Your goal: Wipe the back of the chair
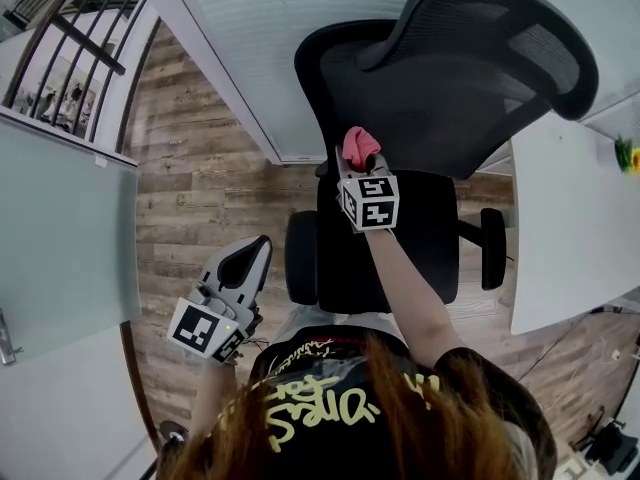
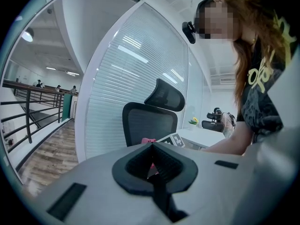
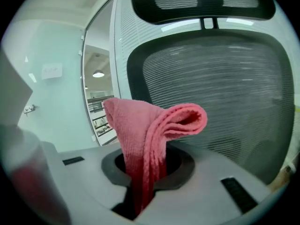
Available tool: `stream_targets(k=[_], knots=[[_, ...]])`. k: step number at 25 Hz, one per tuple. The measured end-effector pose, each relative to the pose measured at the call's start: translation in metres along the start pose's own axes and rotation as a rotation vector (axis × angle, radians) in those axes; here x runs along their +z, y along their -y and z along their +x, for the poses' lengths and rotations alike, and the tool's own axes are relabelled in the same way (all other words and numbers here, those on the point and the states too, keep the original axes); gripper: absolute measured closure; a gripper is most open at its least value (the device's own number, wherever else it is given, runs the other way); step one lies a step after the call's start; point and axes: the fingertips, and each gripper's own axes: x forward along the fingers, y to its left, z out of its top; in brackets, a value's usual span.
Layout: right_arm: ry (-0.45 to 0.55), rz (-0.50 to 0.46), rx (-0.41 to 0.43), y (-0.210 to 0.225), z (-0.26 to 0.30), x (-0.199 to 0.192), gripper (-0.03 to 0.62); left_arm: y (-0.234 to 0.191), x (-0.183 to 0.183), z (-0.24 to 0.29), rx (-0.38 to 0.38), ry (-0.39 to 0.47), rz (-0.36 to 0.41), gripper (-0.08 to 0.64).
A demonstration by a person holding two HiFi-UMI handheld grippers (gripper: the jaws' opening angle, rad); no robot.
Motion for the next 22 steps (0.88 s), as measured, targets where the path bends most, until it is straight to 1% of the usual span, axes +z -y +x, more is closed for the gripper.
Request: stream_targets(k=[2,6,8,11,12,15,17,19,22], knots=[[0.003,0.015,-0.054,0.028,-0.02,-0.002,0.541,0.009,0.002,0.009,-0.029,0.004,-0.006,0.571],[-0.009,0.049,-0.199,0.105,-0.07,-0.015,0.541,0.036,0.006,0.039,-0.111,0.002,-0.001,0.571],[-0.015,0.066,-0.274,0.144,-0.101,-0.023,0.541,0.055,0.006,0.057,-0.166,-0.004,0.003,0.571],[-0.025,0.096,-0.401,0.195,-0.151,-0.037,0.541,0.08,0.006,0.088,-0.274,-0.016,0.012,0.571],[-0.03,0.104,-0.423,0.206,-0.159,-0.042,0.541,0.085,0.006,0.096,-0.292,-0.019,0.014,0.571],[-0.059,0.108,-0.434,0.237,-0.166,-0.057,0.541,0.102,0.008,0.126,-0.306,-0.024,0.011,0.571],[-0.103,0.089,-0.453,0.263,-0.177,-0.073,0.541,0.122,0.008,0.151,-0.347,-0.034,0.01,0.571],[-0.145,0.078,-0.465,0.281,-0.185,-0.087,0.541,0.14,0.006,0.167,-0.382,-0.047,0.012,0.571],[-0.165,0.12,-0.461,0.294,-0.19,-0.099,0.541,0.16,0.001,0.18,-0.403,-0.064,0.012,0.571]])
